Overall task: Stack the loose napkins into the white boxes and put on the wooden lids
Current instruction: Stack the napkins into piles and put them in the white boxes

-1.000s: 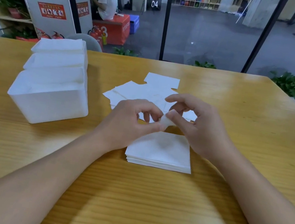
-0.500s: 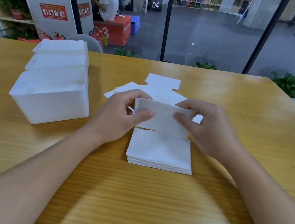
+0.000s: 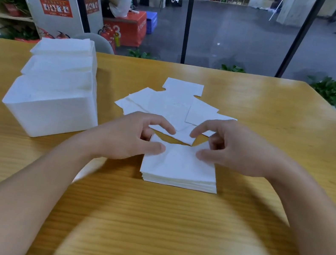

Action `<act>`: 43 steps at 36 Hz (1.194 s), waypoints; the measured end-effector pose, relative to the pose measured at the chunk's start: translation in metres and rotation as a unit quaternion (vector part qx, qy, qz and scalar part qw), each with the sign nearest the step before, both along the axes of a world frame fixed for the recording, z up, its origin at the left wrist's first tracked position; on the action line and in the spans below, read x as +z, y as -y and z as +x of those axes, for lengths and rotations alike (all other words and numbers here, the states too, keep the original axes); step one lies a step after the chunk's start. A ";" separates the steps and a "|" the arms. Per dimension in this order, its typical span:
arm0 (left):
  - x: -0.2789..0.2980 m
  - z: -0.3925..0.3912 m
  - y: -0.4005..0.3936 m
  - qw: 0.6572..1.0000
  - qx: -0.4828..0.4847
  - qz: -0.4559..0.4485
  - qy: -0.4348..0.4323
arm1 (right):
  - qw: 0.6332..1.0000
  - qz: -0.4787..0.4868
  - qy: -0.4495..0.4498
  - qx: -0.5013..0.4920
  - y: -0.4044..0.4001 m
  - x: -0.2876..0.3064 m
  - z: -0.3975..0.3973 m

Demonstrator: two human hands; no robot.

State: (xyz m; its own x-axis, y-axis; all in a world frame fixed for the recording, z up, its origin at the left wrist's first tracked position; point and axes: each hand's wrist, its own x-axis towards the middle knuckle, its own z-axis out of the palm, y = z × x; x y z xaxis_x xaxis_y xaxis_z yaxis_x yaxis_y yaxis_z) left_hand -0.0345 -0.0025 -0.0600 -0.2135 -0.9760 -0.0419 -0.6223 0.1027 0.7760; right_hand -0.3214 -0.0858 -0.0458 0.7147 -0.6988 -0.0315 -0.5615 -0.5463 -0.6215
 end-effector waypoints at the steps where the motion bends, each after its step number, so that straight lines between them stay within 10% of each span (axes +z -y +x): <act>1: -0.001 -0.001 0.000 1.000 0.000 0.000 0.007 | 1.000 -0.002 -0.004 -0.001 0.001 -0.001 0.000; 20: -0.008 -0.003 0.008 0.981 0.128 -0.130 0.074 | 0.966 -0.164 0.059 -0.190 0.053 -0.045 -0.004; 43: -0.020 -0.009 0.011 0.971 0.155 -0.182 0.019 | 0.962 -0.247 0.070 -0.093 0.039 -0.026 0.007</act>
State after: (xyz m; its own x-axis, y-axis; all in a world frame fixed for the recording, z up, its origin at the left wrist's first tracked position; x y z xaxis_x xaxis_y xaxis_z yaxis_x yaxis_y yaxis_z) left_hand -0.0440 -0.0139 -0.0796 0.0876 -0.9449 0.3154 -0.6939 0.1693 0.6999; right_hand -0.3146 -0.1249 -0.0713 0.5483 -0.7202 0.4250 -0.6076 -0.6923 -0.3893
